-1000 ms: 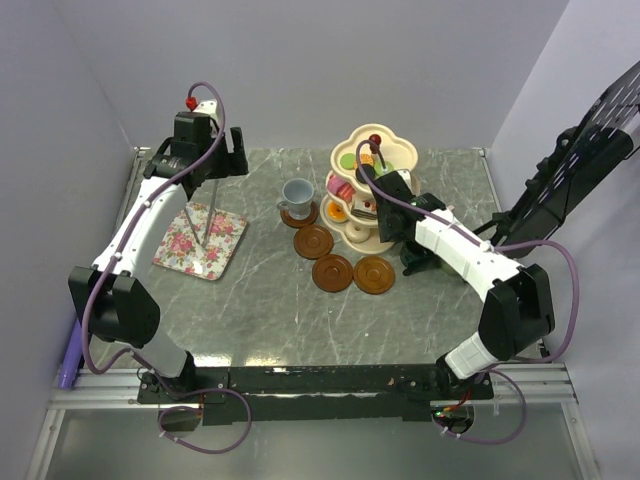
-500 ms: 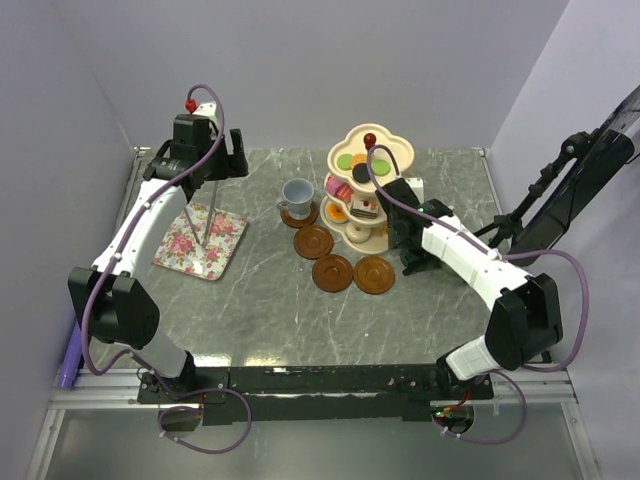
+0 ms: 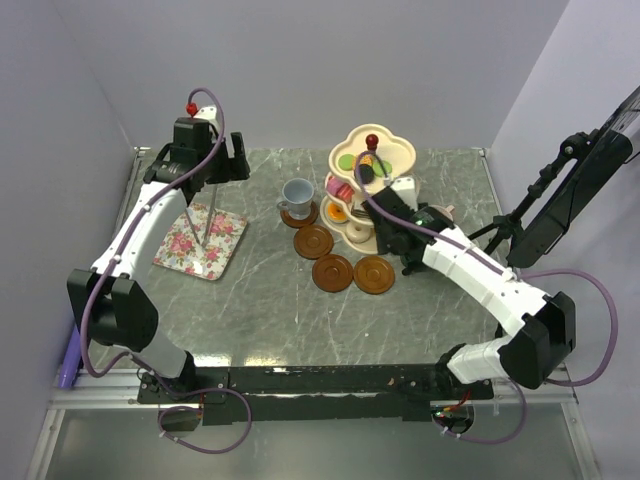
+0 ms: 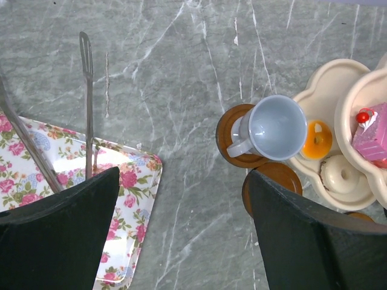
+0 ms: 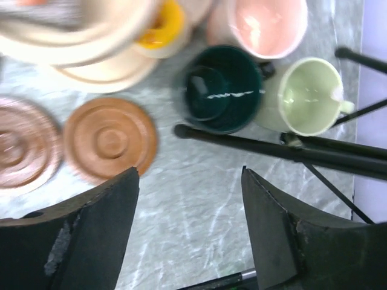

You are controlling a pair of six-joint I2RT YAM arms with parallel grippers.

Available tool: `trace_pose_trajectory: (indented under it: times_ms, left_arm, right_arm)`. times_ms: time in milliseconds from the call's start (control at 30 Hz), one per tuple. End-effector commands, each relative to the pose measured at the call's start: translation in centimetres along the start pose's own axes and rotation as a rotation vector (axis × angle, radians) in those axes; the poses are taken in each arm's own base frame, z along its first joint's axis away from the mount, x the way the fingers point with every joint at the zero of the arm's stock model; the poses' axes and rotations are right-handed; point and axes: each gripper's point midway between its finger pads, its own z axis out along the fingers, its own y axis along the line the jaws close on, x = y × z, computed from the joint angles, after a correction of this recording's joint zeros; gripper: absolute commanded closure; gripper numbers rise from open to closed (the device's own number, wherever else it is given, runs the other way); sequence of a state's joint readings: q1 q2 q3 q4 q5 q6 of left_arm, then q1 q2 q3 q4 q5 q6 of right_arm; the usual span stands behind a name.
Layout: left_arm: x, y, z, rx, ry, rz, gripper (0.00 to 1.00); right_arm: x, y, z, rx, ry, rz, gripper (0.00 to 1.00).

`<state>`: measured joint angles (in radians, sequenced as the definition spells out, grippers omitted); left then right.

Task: Serve the afternoon tea
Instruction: Pick up the cup at the center of the board.

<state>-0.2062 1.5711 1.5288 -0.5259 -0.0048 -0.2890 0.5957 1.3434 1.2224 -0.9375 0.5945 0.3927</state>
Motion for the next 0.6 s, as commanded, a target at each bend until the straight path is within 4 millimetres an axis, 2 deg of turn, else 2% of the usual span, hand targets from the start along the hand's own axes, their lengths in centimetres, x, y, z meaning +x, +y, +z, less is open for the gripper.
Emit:
trace_pose_trajectory:
  times_ms: [0,167,233,400,567]
  left_arm:
    - [-2.2,-1.0,-2.0,0.048,-0.086,-0.019,0.09]
    - [-1.9,-0.8,-2.5,0.042,-0.089,-0.016,0.09]
    - [-1.8,-0.6,-2.8,0.036,-0.091,-0.012,0.09]
    - [-1.6,-0.4,-3.4,0.031,-0.099,-0.011,0.09]
    - [-1.3,-0.4,-4.1,0.034,-0.104,-0.018,0.09]
  right_arm:
    - [-1.1,1.6,-3.0,-0.006,-0.083,-0.023,0.24]
    - [-0.2,7.7,-4.2,-0.196,-0.134,-0.115,0.22]
    - [0.1,9.5,-4.5,-0.246,-0.163,-0.177,0.22]
    - [1.9,11.1,-3.5,-0.180,-0.142,-0.378,0.24]
    - [1.8,13.6,-4.3,-0.236,-0.168,-0.469,0.24]
